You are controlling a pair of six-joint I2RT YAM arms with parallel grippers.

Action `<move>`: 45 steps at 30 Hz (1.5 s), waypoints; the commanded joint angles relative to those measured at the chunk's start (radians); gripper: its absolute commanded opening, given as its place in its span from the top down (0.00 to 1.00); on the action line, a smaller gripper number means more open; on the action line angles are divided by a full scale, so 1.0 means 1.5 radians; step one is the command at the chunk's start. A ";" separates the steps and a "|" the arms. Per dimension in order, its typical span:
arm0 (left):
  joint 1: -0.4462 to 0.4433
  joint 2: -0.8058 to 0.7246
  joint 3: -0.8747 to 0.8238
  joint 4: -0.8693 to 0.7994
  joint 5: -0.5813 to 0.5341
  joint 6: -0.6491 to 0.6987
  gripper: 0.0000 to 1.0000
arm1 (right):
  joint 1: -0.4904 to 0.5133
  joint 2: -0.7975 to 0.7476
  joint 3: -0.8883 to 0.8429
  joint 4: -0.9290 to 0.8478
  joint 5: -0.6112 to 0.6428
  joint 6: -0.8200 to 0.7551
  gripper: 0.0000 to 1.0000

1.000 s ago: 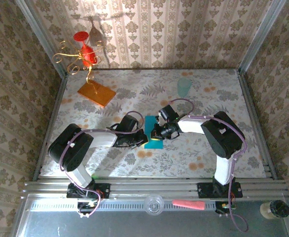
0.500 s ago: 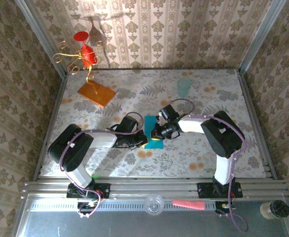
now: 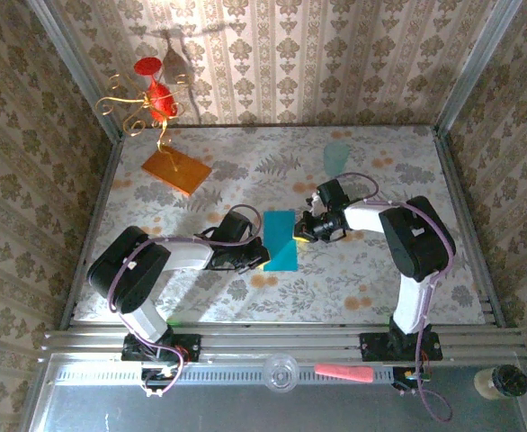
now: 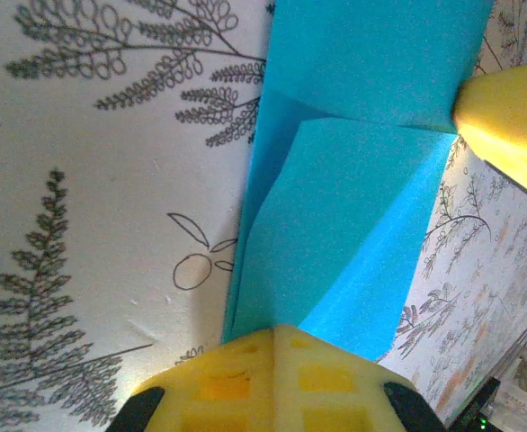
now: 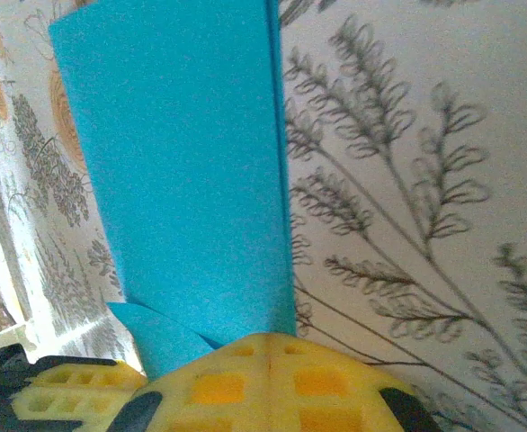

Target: Fold a paper plane with a square sheet of paper (pick it up from the middle)

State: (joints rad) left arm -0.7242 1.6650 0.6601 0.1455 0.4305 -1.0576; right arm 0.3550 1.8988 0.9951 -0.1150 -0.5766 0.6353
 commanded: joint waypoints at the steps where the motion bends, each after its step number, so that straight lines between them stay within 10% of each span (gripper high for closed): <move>1: -0.012 0.043 -0.030 -0.173 -0.043 0.012 1.00 | -0.024 -0.024 0.002 -0.051 0.086 -0.025 1.00; 20: -0.010 0.035 0.016 -0.177 -0.036 0.027 1.00 | 0.116 -0.048 0.015 -0.038 0.062 -0.023 0.99; 45: -0.024 0.023 0.088 0.003 0.034 0.021 1.00 | 0.106 0.018 0.003 -0.071 0.100 -0.022 1.00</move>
State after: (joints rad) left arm -0.7422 1.6554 0.7639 0.0818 0.4480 -0.9962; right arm 0.5224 1.8805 1.0218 -0.1646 -0.4561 0.6048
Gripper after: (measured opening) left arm 0.065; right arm 0.063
